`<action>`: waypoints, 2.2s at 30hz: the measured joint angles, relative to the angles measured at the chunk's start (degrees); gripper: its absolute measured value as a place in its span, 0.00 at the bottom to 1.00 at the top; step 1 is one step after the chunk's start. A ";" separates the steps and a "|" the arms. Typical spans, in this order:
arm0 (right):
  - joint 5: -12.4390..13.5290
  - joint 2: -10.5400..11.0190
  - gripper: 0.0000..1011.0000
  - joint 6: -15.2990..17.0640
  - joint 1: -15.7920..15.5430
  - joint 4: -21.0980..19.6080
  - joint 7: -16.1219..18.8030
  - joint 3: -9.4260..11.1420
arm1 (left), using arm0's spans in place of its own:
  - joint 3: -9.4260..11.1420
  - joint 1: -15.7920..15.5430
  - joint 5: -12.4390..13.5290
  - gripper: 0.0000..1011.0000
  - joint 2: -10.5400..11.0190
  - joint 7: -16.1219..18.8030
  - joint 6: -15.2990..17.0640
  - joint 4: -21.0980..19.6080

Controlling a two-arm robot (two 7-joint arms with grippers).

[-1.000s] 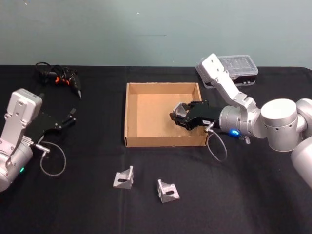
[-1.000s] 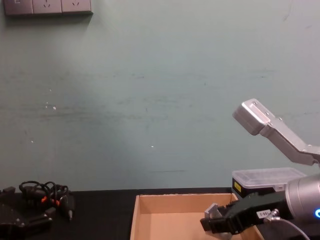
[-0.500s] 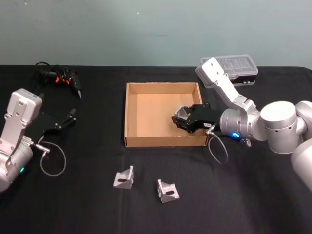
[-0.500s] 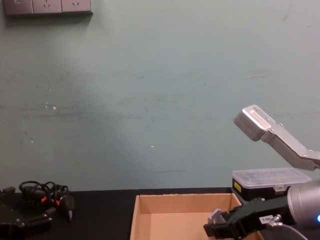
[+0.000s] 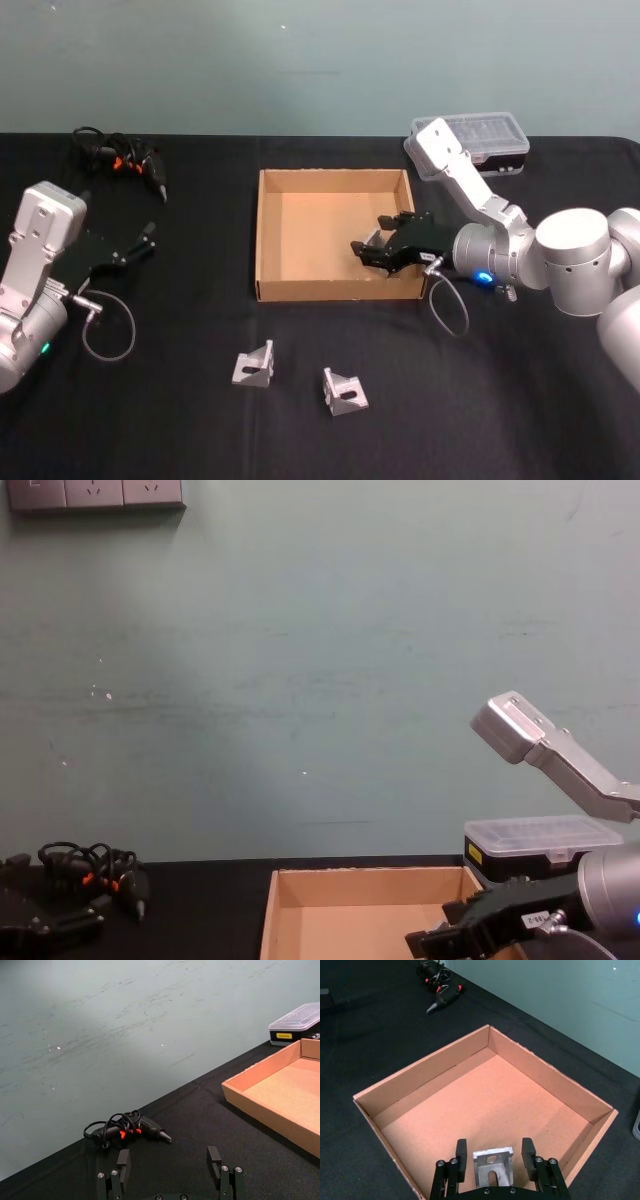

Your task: Use one hand to pick up the angle iron from the table and place it into the box.

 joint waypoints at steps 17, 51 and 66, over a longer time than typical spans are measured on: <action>0.52 0.77 0.99 -2.38 -2.08 -2.82 -1.33 2.46 | 0.00 0.00 0.00 0.99 0.00 0.00 0.00 0.00; 8.18 19.42 0.99 -4.72 -16.69 -32.98 9.91 3.85 | 0.00 0.00 0.01 0.99 0.00 0.00 0.00 0.00; 7.69 23.20 0.99 -6.13 -11.15 -30.04 21.67 -3.73 | 0.00 0.00 0.00 0.99 0.00 0.00 0.00 0.00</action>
